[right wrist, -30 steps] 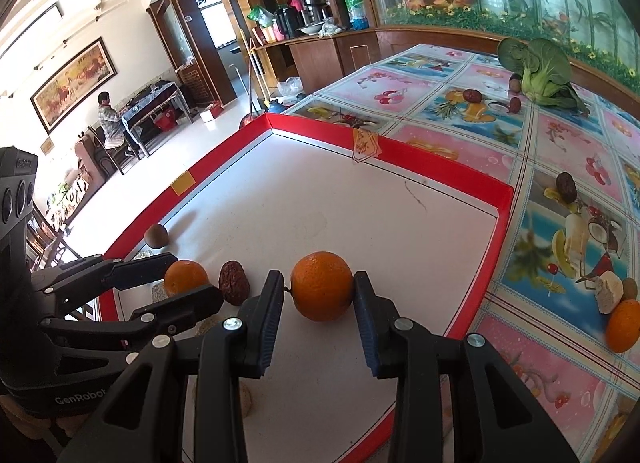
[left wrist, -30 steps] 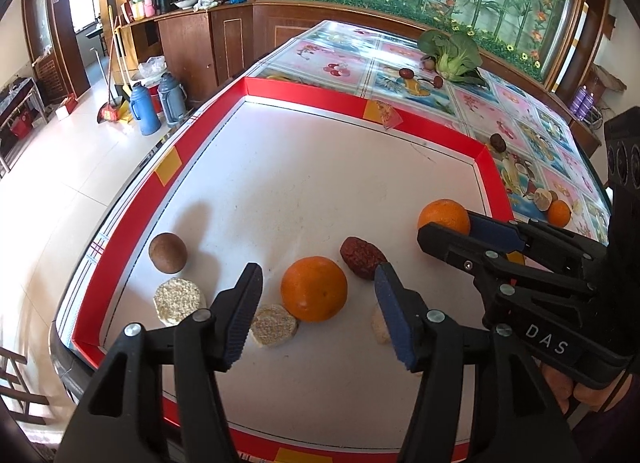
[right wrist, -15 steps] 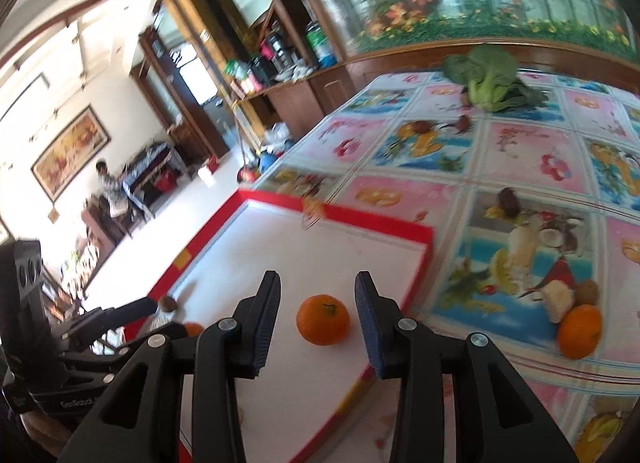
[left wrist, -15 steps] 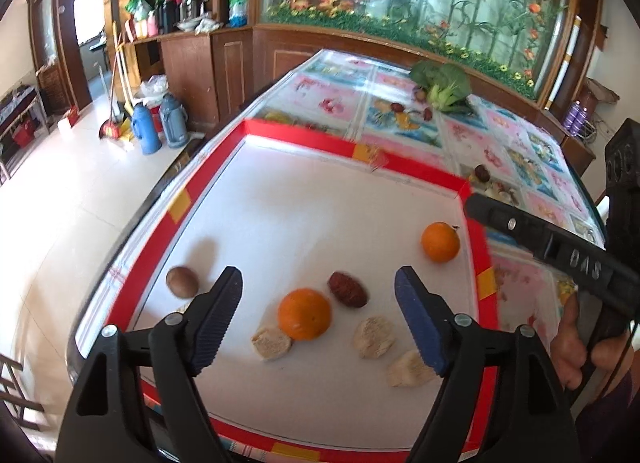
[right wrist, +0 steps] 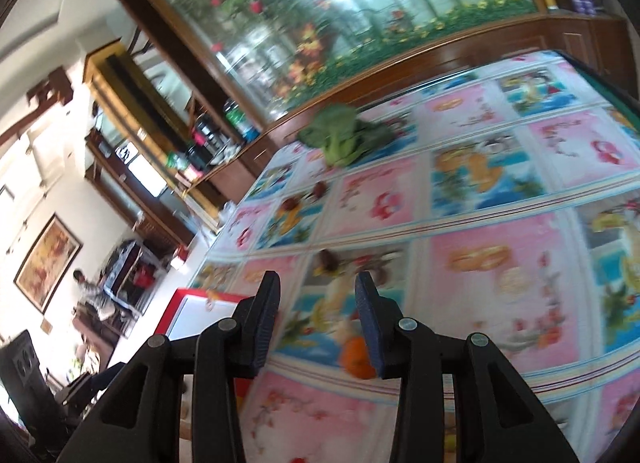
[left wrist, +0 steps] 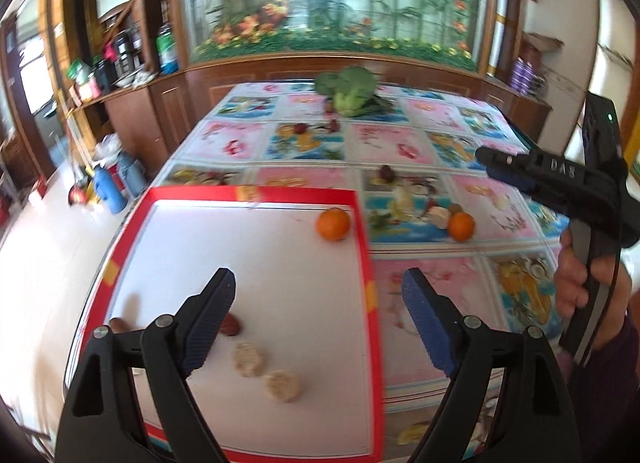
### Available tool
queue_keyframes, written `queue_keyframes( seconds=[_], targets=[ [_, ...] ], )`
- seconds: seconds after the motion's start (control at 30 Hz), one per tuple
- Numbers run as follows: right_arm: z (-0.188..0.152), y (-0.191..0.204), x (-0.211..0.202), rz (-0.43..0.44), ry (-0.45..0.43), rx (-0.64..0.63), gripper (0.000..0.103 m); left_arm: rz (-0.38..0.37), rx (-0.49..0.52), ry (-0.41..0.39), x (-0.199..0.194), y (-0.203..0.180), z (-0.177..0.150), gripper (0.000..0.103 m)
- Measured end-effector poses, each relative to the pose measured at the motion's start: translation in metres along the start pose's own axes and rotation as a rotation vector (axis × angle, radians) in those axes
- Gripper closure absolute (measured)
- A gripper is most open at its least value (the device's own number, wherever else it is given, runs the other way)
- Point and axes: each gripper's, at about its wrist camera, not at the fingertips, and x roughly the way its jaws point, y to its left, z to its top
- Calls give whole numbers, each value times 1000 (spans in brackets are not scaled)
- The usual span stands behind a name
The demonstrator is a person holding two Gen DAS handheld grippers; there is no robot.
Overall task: Organize fruits
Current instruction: 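Move both open tools back to the fruit pile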
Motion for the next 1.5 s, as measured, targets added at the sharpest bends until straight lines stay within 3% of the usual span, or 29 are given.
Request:
queue_keyframes(
  seconds=[0.33,0.5,0.83,1.03,1.5],
  targets=[
    [21,-77,-49,-102,-84,137,64,-73,121,27,10,-62,3,17],
    [22,-100,-53,-146,-62,180,64,-106,163,45,18,-84,3,17],
    [14,-83,-12,-183,79,56,63,-97,245,29,55,-120,8,17],
    [10,-77,1,-203,110,9,63,-145,206,62,75,-123,14,17],
    [2,-63,25,-351,174,-146,63,-180,109,120,110,-125,23,17]
  ],
)
